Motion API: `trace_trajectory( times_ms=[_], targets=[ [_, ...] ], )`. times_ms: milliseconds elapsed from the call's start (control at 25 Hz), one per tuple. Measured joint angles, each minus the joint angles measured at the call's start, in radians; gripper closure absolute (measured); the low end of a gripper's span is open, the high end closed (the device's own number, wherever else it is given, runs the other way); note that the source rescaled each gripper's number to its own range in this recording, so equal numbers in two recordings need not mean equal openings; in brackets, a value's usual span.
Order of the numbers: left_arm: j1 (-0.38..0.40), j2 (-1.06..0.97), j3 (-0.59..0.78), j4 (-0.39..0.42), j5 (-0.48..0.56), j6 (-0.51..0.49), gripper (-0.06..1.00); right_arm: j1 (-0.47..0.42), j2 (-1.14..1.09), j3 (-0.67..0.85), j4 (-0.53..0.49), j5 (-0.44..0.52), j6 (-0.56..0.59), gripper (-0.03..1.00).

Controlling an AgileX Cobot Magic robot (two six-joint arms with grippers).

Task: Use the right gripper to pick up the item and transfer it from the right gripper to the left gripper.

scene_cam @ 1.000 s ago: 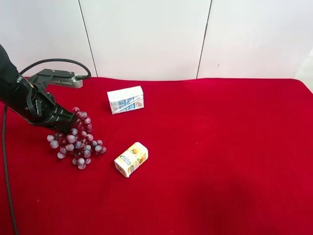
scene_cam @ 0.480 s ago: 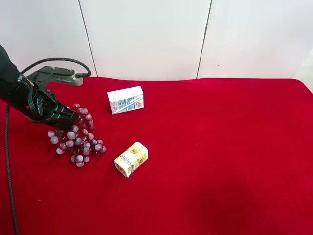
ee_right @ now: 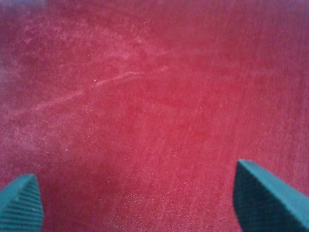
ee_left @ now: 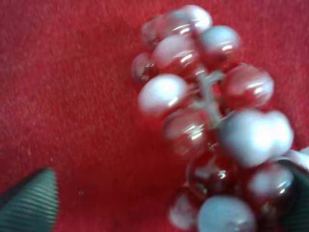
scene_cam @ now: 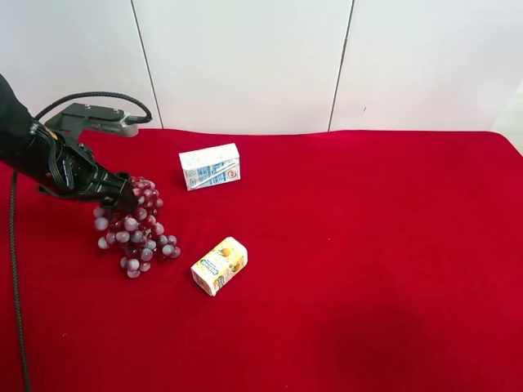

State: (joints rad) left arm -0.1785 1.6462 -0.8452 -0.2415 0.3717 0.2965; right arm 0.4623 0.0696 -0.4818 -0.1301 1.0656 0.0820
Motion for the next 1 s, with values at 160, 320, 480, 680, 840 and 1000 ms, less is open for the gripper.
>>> trace_trajectory(
  times_ms=[160,320,480,680,840,1000],
  targets=[
    [0.0,0.001,0.0,0.0,-0.004,0.0,-0.04,0.0,0.0,0.001,0.0,0.0,0.0,0.2],
    [0.0,0.001,0.0,0.0,-0.004,0.0,-0.05,0.0,0.0,0.003,0.0,0.0,0.0,0.2],
    [0.0,0.001,0.0,-0.001,-0.007,-0.008,-0.05,0.0,0.0,0.003,0.0,0.0,0.0,0.2],
    [0.0,-0.036,0.0,-0.001,0.088,-0.011,-0.05,0.0,0.0,0.003,0.0,0.0,0.0,0.2],
    [0.0,-0.134,0.0,-0.001,0.2,-0.017,-0.05,0.0,0.0,0.003,0.0,0.0,0.0,0.2],
    [0.0,-0.277,0.0,-0.002,0.366,-0.04,-0.05,0.0,0.0,0.003,0.0,0.0,0.0,0.2]
  ],
)
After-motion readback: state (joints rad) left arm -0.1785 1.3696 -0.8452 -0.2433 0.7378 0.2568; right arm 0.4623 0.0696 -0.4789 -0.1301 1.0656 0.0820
